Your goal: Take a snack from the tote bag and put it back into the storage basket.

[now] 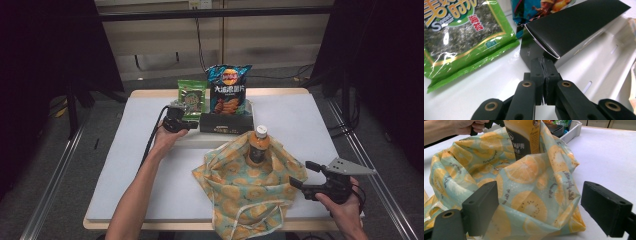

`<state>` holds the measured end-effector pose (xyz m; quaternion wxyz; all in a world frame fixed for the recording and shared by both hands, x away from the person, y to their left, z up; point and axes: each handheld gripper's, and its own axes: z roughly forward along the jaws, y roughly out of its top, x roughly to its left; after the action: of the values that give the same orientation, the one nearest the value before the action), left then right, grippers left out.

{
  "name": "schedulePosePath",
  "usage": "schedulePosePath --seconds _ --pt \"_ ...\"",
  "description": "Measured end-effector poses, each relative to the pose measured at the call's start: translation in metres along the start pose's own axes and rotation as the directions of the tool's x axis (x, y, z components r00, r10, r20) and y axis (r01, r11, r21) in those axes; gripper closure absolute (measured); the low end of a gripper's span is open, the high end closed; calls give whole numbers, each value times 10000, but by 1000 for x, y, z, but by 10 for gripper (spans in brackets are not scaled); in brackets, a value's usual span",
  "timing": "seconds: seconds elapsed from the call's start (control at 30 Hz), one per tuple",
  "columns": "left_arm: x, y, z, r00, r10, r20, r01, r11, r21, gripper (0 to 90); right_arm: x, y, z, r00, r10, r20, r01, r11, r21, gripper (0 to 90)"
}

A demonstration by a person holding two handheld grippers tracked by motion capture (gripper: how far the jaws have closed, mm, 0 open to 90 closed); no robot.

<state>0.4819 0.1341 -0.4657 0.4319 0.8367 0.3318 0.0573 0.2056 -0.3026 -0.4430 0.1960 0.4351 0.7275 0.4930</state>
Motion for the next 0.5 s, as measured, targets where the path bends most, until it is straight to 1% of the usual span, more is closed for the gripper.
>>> schedulePosePath --seconds 0.03,0.1,0.17,0.2,0.23,0.3,0.33,0.4,0.43,0.5 --pt "-1 0 1 10000 17 19 -17 10000 73 886 0 0 0 10000 7 -2 -7 10000 -2 139" --pt "-2 -1 2 10000 -7 90 7 10000 15 888 0 0 1 10000 79 31 -79 10000 -13 139" --pt "-2 -1 1 9999 57 91 -58 10000 51 887 0 0 1 10000 75 24 -75 10000 -6 139" --pt "-2 -2 0 9999 40 158 -42 10000 89 887 -1 0 1 10000 61 19 -61 10000 -4 139" --pt "-3 -3 0 9999 111 115 -112 9999 115 887 -1 0 1 10000 61 19 -61 10000 -4 139" --pt "-3 -5 0 9996 184 190 -189 9995 263 886 -2 1 2 9999 110 40 -110 9999 -11 139" --pt "-3 -6 1 9998 44 206 -46 10000 85 885 -2 1 2 9999 103 27 -103 9999 -19 139" --pt "-3 -5 0 9997 99 222 -101 9999 95 883 -2 1 2 10000 79 33 -79 10000 -21 139" --pt "-3 -5 -1 9998 107 158 -109 9999 124 873 -2 1 2 10000 90 38 -90 10000 -22 139" --pt "-2 -4 -5 9998 79 192 -79 10000 -27 869 -2 1 2 9999 104 55 -104 9999 -16 139"
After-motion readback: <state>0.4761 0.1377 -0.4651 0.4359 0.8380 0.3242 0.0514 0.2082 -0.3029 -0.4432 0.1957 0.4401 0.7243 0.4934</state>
